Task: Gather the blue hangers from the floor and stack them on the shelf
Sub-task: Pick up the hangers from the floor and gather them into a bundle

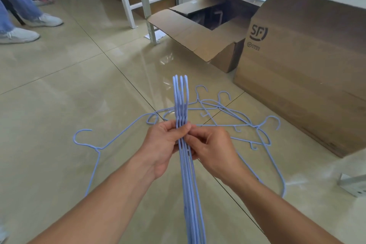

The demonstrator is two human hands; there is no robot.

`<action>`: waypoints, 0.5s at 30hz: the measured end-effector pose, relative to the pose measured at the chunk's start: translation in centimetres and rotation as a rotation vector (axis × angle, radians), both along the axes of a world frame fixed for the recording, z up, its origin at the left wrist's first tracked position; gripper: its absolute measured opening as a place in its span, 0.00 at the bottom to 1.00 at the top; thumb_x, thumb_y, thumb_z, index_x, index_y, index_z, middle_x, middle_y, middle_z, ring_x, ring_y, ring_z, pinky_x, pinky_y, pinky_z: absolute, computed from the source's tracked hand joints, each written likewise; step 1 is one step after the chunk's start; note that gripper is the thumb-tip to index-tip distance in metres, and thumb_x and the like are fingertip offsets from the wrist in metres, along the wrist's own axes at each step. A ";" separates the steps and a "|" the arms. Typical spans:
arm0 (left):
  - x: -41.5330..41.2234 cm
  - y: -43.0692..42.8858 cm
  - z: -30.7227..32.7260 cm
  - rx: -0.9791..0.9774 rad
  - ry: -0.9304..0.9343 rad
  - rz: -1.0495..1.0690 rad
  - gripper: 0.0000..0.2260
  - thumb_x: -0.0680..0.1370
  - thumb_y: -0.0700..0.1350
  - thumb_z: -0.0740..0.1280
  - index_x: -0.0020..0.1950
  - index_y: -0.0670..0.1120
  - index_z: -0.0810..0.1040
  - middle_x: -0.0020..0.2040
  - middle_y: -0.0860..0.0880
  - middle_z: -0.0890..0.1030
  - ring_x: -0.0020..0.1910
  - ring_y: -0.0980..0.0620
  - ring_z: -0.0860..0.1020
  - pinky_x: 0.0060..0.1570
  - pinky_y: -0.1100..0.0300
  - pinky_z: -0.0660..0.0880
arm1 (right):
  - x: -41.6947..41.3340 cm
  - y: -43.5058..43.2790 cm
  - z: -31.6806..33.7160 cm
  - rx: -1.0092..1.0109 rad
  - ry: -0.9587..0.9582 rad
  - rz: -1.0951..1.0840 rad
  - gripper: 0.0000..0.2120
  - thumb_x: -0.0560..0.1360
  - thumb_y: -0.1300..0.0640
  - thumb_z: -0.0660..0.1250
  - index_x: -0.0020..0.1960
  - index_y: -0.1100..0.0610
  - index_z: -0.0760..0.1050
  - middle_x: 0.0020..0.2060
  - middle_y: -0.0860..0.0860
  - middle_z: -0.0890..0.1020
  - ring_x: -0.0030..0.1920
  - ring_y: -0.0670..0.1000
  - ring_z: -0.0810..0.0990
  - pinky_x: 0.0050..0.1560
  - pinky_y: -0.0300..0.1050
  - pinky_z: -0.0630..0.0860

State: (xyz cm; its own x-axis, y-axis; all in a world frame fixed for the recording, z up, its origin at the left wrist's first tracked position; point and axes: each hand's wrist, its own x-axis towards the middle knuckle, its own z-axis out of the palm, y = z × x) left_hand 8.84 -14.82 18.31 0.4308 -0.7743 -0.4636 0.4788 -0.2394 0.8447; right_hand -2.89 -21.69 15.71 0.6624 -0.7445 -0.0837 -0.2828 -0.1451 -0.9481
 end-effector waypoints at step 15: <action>0.1 -2.2 -1.4 0.027 -0.094 0.037 0.07 0.76 0.37 0.68 0.53 0.37 0.80 0.47 0.41 0.86 0.48 0.47 0.85 0.55 0.51 0.78 | -2.5 -10.0 -8.4 0.510 -0.055 -0.570 0.05 0.76 0.69 0.67 0.44 0.69 0.81 0.35 0.62 0.83 0.26 0.49 0.82 0.29 0.39 0.82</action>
